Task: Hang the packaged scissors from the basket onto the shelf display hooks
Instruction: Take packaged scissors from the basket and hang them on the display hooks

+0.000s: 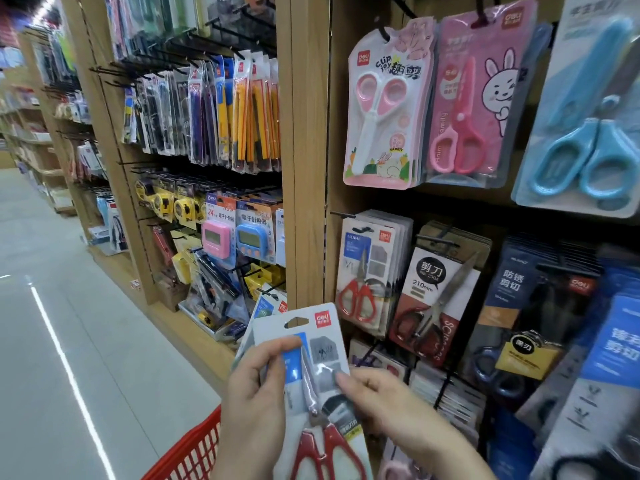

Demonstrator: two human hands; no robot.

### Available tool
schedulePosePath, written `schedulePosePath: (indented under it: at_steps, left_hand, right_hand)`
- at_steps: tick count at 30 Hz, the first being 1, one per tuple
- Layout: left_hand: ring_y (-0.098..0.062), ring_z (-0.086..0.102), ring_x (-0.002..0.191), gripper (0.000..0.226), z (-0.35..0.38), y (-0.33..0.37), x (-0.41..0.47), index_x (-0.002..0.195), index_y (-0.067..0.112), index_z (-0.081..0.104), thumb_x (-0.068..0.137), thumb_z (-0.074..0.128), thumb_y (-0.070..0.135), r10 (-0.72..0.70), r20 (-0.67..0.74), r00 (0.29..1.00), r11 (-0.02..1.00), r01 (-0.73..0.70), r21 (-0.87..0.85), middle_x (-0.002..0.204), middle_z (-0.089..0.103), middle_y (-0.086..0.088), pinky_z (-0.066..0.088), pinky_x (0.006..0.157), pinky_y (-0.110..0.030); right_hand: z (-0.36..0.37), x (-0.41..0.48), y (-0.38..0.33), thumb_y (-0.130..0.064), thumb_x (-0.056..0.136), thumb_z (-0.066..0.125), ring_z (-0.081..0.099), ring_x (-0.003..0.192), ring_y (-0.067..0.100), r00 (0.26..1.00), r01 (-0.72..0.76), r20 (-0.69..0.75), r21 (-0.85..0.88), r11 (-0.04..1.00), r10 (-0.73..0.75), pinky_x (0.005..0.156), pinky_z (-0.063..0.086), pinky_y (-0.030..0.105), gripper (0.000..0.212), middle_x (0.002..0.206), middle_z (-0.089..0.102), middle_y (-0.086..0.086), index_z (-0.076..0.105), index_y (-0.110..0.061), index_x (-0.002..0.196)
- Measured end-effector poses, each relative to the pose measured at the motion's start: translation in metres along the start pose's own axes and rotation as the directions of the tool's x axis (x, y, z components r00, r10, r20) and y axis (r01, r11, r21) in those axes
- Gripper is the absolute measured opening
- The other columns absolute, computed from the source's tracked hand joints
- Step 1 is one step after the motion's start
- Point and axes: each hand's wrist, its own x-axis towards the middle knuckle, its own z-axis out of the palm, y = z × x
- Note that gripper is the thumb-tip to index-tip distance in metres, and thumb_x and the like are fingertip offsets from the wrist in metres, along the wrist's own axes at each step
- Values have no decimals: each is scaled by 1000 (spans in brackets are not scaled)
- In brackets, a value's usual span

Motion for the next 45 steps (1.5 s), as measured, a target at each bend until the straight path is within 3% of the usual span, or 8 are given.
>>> schedulePosePath:
  at_steps: [3, 8, 12, 17, 27, 32, 37, 45]
  left_hand:
    - [-15, 68, 107, 41, 5, 4, -2, 100, 38, 75, 102, 47, 7, 19, 27, 999, 1000, -20, 23, 107, 73, 13, 57, 91, -47]
    - [-15, 75, 82, 62, 11, 12, -10, 125, 54, 44, 95, 56, 1, -67, 216, 974, 998, 70, -7, 90, 75, 6, 59, 62, -25]
    - [-12, 74, 87, 70, 15, -1, -15, 136, 51, 39, 93, 61, -1, -108, 316, 943, 985, 57, 166, 97, 77, -2, 57, 71, -22]
    - [-34, 69, 64, 55, 16, -6, -15, 124, 51, 56, 92, 64, 6, -124, 277, 953, 974, 63, 219, 84, 72, -7, 59, 67, -51]
    - [-27, 68, 59, 57, 20, -4, -9, 120, 31, 62, 88, 59, -15, -103, 197, 975, 991, 83, 108, 71, 73, 0, 61, 64, -34]
    - [-35, 70, 59, 56, 9, -3, -2, 125, 21, 64, 85, 60, -17, -103, 172, 980, 995, 98, 36, 69, 68, -19, 61, 59, -43]
    - [-42, 72, 69, 51, -12, -1, 5, 123, 13, 65, 85, 54, -20, -210, 167, 963, 970, 227, -91, 82, 72, -22, 62, 58, -39]
    - [-41, 72, 74, 58, -13, -6, 2, 120, 23, 69, 85, 55, -21, -227, 160, 961, 969, 239, -65, 77, 72, -16, 63, 64, -42]
  right_hand:
    - [7, 1, 5, -28, 100, 56, 68, 84, 13, 988, 136, -72, -6, 991, -136, 81, 52, 31, 23, 98, 77, 10, 75, -15, 97]
    - [3, 4, -11, -13, 98, 55, 73, 76, 20, 872, 333, -443, 221, 917, -209, 69, 60, 34, 21, 82, 78, 8, 74, -11, 89]
    - [-12, 10, -29, -17, 98, 57, 74, 89, 28, 788, 414, -565, 188, 891, -247, 83, 60, 44, 18, 88, 79, 5, 75, -15, 96]
    - [-25, 27, -46, -25, 99, 57, 74, 83, 25, 760, 409, -579, 71, 910, -297, 81, 59, 49, 23, 83, 78, 5, 74, -13, 89]
    - [-22, 44, -43, -26, 100, 53, 74, 82, 9, 776, 425, -571, 159, 891, -269, 71, 60, 28, 17, 92, 77, -5, 70, -23, 102]
    - [4, 28, -45, -26, 102, 48, 65, 78, -15, 835, 424, -435, 123, 897, -335, 61, 51, 7, 21, 100, 65, -11, 48, -28, 123]
    - [35, 34, -39, -75, 82, 38, 55, 125, 11, 840, 386, -382, -75, 919, -384, 104, 47, 48, 60, 133, 57, -15, 34, -49, 136]
    - [17, 33, -34, -22, 103, 46, 69, 91, 1, 820, 456, -420, 69, 887, -389, 77, 56, 22, 17, 102, 72, -10, 60, -31, 106]
